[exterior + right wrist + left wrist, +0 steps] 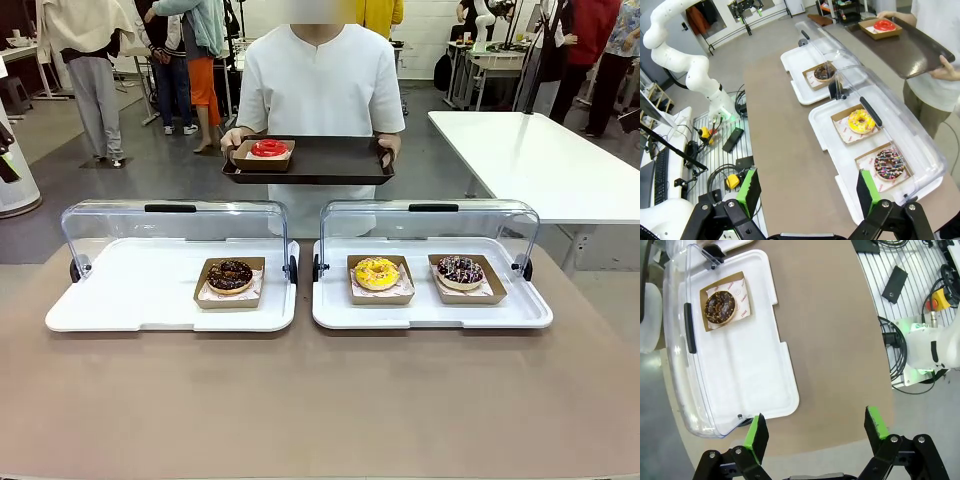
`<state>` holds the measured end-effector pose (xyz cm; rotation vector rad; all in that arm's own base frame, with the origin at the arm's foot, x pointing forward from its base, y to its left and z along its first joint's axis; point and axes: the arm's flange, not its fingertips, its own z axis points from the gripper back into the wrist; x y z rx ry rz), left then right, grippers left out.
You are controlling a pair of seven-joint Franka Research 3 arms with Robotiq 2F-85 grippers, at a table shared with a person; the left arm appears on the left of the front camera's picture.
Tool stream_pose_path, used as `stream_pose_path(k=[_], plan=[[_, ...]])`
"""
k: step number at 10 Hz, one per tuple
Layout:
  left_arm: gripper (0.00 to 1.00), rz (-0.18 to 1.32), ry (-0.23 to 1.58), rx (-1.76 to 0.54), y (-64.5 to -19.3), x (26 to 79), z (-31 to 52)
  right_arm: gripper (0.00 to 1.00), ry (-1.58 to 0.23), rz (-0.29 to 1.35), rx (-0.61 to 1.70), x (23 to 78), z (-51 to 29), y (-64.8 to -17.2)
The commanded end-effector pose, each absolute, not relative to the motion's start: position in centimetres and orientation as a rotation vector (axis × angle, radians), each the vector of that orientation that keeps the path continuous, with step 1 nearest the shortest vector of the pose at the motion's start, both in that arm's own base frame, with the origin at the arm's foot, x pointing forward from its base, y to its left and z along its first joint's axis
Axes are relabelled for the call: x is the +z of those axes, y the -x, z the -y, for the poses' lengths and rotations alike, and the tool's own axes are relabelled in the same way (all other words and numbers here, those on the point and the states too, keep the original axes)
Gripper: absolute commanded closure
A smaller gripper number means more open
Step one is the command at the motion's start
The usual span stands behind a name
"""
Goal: Provide the desired donut to the person.
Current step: Pick up and lift the Paper togo box containing the Donut pointed at by the person.
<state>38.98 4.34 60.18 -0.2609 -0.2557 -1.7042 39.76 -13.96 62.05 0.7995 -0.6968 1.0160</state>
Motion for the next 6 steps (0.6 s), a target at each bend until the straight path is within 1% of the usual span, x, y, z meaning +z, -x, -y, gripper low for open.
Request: stream_pose_path(k=[1,2,3,4,5,6], plan=[[0.00,0.261,0.276,-1.703,-39.0,60.3,-4.2,0.00,-0.806,0.701,1.020,62.1,13.9,-39.7],[0.00,0.256,0.261,-1.704,-39.0,60.2,-4.3,0.00,-0.806,0.701,1.020,62.1,13.9,-39.7],[0.00,0.454,0.405,-1.658,-40.0,59.9,-6.3,0.00,-0.806,0.701,1.020,62.1,13.9,-39.7],[0.00,0.587,0.479,-1.625,-40.2,59.5,-8.0,0.00,-0.806,0.701,1.020,62.1,13.9,-39.7],[0.00,0.708,0.508,-1.592,-40.4,58.9,-9.8,0.00,-0.806,0.701,1.020,62.1,13.9,-39.7],[0.00,0.778,0.496,-1.555,-40.6,57.9,-11.0,0.00,-0.806,0.701,1.020,62.1,13.9,-39.7]])
